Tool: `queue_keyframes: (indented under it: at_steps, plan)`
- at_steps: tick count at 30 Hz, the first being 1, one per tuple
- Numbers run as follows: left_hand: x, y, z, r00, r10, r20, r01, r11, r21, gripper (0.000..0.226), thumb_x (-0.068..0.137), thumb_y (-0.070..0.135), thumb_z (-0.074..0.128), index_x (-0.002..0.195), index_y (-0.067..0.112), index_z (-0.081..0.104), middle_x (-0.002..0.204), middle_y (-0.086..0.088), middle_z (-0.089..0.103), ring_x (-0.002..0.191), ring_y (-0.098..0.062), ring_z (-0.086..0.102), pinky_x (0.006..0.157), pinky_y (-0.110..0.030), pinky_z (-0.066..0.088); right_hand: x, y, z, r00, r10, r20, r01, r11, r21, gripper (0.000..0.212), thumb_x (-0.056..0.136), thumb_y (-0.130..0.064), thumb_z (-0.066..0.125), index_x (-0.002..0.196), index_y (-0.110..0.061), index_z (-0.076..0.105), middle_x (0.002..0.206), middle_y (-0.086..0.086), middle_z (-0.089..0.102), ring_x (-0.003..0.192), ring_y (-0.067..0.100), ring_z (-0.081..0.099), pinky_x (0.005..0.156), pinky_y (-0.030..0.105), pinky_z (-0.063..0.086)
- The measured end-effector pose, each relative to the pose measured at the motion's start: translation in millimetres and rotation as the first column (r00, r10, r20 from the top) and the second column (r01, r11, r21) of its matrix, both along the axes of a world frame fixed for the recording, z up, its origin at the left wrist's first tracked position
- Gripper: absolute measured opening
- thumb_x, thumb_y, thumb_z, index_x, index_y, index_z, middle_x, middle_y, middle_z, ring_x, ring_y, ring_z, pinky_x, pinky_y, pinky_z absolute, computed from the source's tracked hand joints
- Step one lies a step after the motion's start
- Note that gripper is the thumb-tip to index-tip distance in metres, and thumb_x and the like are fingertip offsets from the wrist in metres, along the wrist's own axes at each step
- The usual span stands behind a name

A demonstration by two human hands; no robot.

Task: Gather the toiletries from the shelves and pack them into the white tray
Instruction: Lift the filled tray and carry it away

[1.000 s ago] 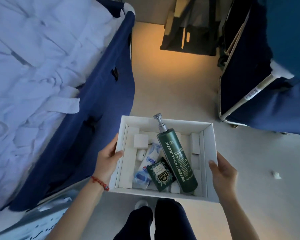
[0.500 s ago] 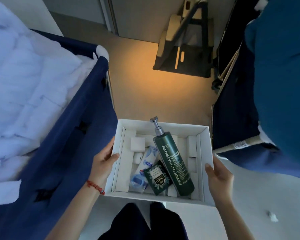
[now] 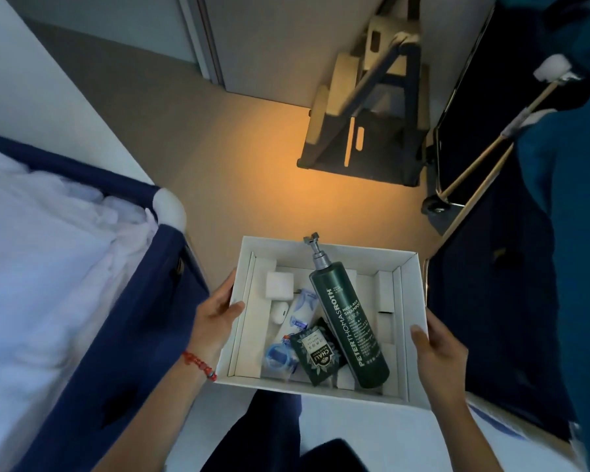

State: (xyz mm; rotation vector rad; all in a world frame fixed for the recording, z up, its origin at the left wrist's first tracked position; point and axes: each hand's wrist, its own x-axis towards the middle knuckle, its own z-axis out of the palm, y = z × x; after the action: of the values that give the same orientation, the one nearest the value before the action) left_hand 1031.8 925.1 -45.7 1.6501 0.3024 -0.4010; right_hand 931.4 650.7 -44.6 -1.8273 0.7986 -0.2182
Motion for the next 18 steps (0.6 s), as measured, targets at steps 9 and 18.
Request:
queue_keyframes:
  at_steps: [9, 18]
  plan:
    - [134.4, -37.9, 11.5, 1.0, -0.002, -0.002, 0.002, 1.0, -0.012, 0.055, 0.085, -0.012, 0.044, 0.132, 0.015, 0.039, 0.13, -0.009, 0.051, 0.116, -0.025, 0.051, 0.096, -0.037, 0.041, 144.6, -44.9, -2.6, 0.999, 0.031, 0.043, -0.032, 0.999, 0.035, 0.039, 0.087, 0.006, 0.052, 0.122, -0.01, 0.055, 0.116, 0.007, 0.062, 0.106, 0.024, 0.058, 0.089, 0.017, 0.047]
    - [236.4, -74.1, 10.7, 0.963, 0.27, 0.002, -0.27, 0.963, 0.018, 0.055, 0.088, -0.003, 0.046, 0.13, 0.03, 0.038, 0.116, 0.004, 0.057, 0.092, -0.002, 0.056, 0.081, -0.03, 0.047, 329.1, -93.7, 0.9, 0.947, 0.319, 0.041, -0.321, 0.947, 0.033, 0.039, 0.087, 0.009, 0.05, 0.123, -0.003, 0.053, 0.118, 0.007, 0.059, 0.109, 0.023, 0.055, 0.089, 0.016, 0.045]
